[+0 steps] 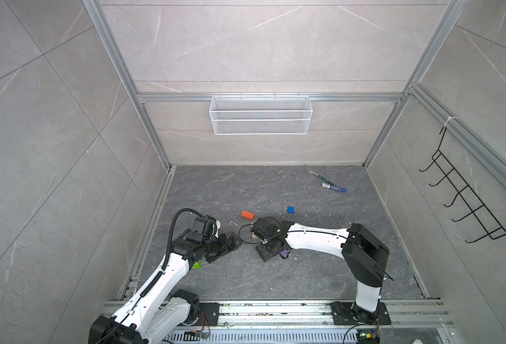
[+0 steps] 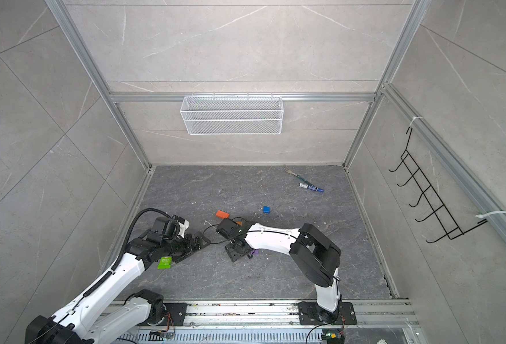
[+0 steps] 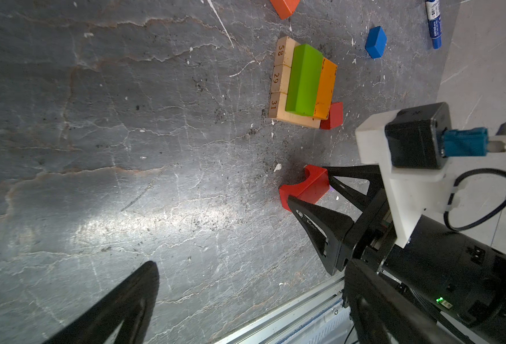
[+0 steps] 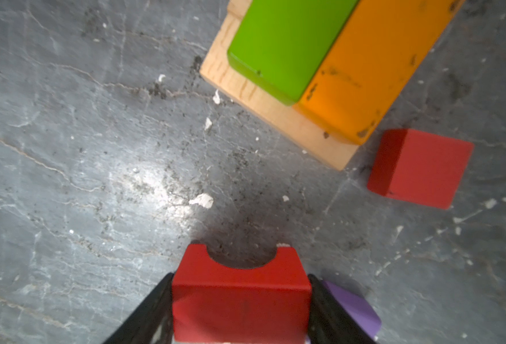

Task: Build the wood block tower
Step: 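Carry the red arch with the right gripper over the green and orange bars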

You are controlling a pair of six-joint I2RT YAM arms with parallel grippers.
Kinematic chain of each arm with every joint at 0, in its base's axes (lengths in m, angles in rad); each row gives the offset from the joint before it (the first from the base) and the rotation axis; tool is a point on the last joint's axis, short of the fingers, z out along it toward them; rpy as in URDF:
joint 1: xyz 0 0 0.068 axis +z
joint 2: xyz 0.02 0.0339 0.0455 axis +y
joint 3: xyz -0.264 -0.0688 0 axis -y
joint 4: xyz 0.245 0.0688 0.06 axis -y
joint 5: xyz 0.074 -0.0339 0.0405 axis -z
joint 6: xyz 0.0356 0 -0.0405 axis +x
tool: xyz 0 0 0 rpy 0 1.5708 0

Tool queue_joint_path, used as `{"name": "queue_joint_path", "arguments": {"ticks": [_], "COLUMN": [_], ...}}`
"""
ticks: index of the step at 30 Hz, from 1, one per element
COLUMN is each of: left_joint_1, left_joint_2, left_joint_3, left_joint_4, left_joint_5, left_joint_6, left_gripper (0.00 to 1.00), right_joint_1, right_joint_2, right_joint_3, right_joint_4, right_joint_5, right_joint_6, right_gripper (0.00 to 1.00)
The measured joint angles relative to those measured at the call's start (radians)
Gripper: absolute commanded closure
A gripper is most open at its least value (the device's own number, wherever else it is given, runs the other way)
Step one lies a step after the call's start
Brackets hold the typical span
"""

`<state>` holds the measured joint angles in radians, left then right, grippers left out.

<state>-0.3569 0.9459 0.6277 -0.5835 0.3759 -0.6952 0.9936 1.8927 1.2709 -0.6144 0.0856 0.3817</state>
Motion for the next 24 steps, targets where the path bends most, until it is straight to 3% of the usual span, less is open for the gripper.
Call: {"name": "queue_joint_path", "arguments": {"ticks": [5, 24], "left_joint_1": [0.001, 0.003], "left_joint_2": [0.0, 0.001], "left_joint_3": [0.0, 0.0], "left_joint_4": [0.0, 0.0], "left_joint_5": [0.001, 0.001], "left_joint_6": [0.0, 0.0], "left_gripper": [0.01, 0.01], "right_joint_1": [0.0, 0.0], "right_joint_2": [0.0, 0.031], "right_joint_3": [0.0, 0.0], "right_joint_4": [-0.003, -0.008], "right_joint_5": [0.0, 0.001], "right_joint_6": [0.021, 0.068], "right_gripper": [0.38, 0.55]}}
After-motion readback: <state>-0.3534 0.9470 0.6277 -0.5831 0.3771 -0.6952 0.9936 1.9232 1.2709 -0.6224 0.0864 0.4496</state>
